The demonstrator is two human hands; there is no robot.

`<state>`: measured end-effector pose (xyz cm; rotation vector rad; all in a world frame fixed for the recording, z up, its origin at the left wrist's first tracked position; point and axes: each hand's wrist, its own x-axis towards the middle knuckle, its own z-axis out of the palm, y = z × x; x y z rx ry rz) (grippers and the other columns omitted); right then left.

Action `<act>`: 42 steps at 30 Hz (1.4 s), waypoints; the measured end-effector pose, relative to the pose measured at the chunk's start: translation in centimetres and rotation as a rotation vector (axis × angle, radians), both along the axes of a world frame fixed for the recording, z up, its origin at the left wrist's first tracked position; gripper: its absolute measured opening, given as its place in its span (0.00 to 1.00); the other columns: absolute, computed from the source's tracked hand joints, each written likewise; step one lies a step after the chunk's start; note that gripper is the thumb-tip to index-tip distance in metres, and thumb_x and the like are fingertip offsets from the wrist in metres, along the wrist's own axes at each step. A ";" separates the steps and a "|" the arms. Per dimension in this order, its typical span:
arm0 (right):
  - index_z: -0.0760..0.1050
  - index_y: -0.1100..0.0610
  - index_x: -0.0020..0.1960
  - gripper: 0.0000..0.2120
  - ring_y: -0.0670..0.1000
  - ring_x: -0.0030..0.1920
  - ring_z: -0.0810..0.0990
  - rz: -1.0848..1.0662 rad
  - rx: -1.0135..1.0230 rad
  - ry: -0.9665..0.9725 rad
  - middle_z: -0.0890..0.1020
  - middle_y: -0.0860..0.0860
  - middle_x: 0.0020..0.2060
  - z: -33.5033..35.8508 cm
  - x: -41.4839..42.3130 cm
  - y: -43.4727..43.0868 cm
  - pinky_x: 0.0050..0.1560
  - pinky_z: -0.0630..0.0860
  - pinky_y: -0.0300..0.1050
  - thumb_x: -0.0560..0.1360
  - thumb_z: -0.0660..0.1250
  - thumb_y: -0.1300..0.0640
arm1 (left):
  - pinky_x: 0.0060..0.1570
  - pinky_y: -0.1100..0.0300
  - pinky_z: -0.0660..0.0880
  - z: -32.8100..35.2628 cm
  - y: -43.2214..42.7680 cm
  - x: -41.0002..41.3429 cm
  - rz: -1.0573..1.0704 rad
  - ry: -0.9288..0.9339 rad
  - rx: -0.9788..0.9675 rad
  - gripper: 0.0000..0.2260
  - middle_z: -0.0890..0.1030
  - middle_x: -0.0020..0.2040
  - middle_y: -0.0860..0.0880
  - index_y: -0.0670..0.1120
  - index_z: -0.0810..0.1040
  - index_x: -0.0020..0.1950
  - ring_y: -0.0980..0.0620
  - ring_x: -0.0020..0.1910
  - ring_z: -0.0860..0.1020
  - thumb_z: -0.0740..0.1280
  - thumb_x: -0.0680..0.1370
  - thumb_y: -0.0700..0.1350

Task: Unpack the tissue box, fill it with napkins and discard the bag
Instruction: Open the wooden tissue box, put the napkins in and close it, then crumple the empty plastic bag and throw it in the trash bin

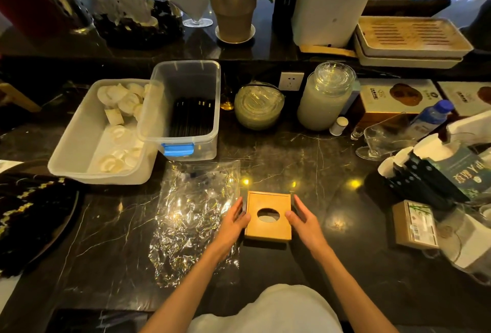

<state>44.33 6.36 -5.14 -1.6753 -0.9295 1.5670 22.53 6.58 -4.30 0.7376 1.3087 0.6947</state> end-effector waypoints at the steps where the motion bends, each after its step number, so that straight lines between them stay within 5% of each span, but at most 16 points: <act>1: 0.55 0.45 0.78 0.30 0.52 0.73 0.67 0.001 -0.036 -0.013 0.66 0.52 0.75 -0.1 0.0 -0.4 0.70 0.68 0.53 0.80 0.63 0.49 | 0.74 0.46 0.61 0.0 -0.2 0.0 -0.001 -0.005 -0.020 0.29 0.55 0.80 0.47 0.53 0.52 0.79 0.46 0.77 0.59 0.62 0.81 0.43; 4: 0.57 0.40 0.77 0.27 0.54 0.69 0.72 0.056 -0.123 0.083 0.71 0.50 0.72 -0.3 -0.5 -1.5 0.68 0.71 0.58 0.81 0.61 0.49 | 0.71 0.46 0.66 -0.6 -0.5 0.2 -0.113 -0.073 -0.080 0.30 0.61 0.77 0.50 0.56 0.47 0.79 0.45 0.74 0.64 0.59 0.82 0.43; 8: 0.57 0.42 0.77 0.35 0.50 0.66 0.73 0.127 -0.062 -0.033 0.74 0.49 0.69 0.6 -0.9 0.5 0.66 0.74 0.54 0.78 0.64 0.67 | 0.51 0.67 0.76 0.0 1.4 1.2 -0.263 0.003 -0.042 0.35 0.69 0.61 0.62 0.60 0.49 0.77 0.61 0.59 0.71 0.57 0.79 0.31; 13: 0.55 0.48 0.79 0.37 0.53 0.68 0.71 0.175 -0.011 -0.100 0.72 0.52 0.71 2.5 -0.5 9.0 0.67 0.72 0.53 0.76 0.60 0.71 | 0.60 0.57 0.69 2.4 9.1 1.9 -0.278 0.127 0.102 0.33 0.68 0.68 0.49 0.58 0.54 0.75 0.53 0.64 0.68 0.56 0.77 0.29; 16: 0.55 0.47 0.79 0.36 0.51 0.66 0.71 0.223 0.019 -0.127 0.71 0.51 0.70 3.6 -0.3 14.2 0.60 0.73 0.46 0.76 0.60 0.70 | 0.67 0.49 0.68 3.4 14.1 2.4 -0.259 0.156 0.160 0.33 0.68 0.69 0.44 0.51 0.54 0.77 0.47 0.69 0.67 0.55 0.76 0.26; 19: 0.53 0.49 0.79 0.37 0.54 0.72 0.68 0.212 0.004 -0.123 0.68 0.52 0.74 3.7 -0.2 17.9 0.70 0.67 0.54 0.77 0.59 0.71 | 0.71 0.44 0.66 3.4 17.5 2.6 -0.212 0.174 0.188 0.32 0.70 0.69 0.39 0.46 0.59 0.75 0.42 0.70 0.68 0.54 0.74 0.24; 29: 0.49 0.48 0.80 0.35 0.56 0.75 0.62 0.231 -0.089 -0.095 0.62 0.53 0.77 1.1 0.3 19.1 0.74 0.62 0.59 0.80 0.59 0.68 | 0.70 0.51 0.63 0.6 18.4 3.0 -0.207 0.181 0.105 0.32 0.65 0.73 0.42 0.46 0.51 0.78 0.49 0.69 0.65 0.57 0.78 0.28; 33: 0.51 0.50 0.80 0.33 0.57 0.75 0.64 0.058 -0.076 0.003 0.62 0.54 0.77 1.2 0.4 18.1 0.71 0.67 0.54 0.80 0.62 0.64 | 0.75 0.50 0.60 0.8 17.5 2.0 -0.161 0.108 0.081 0.30 0.62 0.76 0.47 0.45 0.50 0.79 0.49 0.75 0.62 0.60 0.80 0.34; 36: 0.68 0.58 0.73 0.23 0.53 0.62 0.76 -0.304 0.022 -0.137 0.75 0.59 0.67 0.5 0.3 15.2 0.60 0.74 0.48 0.79 0.64 0.61 | 0.64 0.55 0.73 1.1 15.4 -2.0 -0.172 0.173 0.138 0.22 0.74 0.65 0.48 0.42 0.65 0.75 0.50 0.64 0.74 0.63 0.81 0.40; 39: 0.79 0.62 0.58 0.11 0.50 0.38 0.79 -0.419 -0.045 -0.190 0.82 0.61 0.46 -1.5 -2.4 10.6 0.38 0.79 0.38 0.78 0.63 0.65 | 0.43 0.65 0.79 0.6 10.8 -8.6 0.108 0.357 0.103 0.11 0.82 0.49 0.43 0.35 0.77 0.61 0.47 0.48 0.81 0.63 0.80 0.35; 42: 0.79 0.70 0.55 0.10 0.49 0.30 0.75 -0.122 -0.252 -0.116 0.78 0.57 0.33 -3.3 -6.9 6.7 0.30 0.72 0.39 0.78 0.63 0.68 | 0.58 0.52 0.74 -1.2 5.7 -14.9 0.276 0.729 0.003 0.13 0.80 0.59 0.37 0.37 0.75 0.63 0.39 0.60 0.77 0.64 0.79 0.36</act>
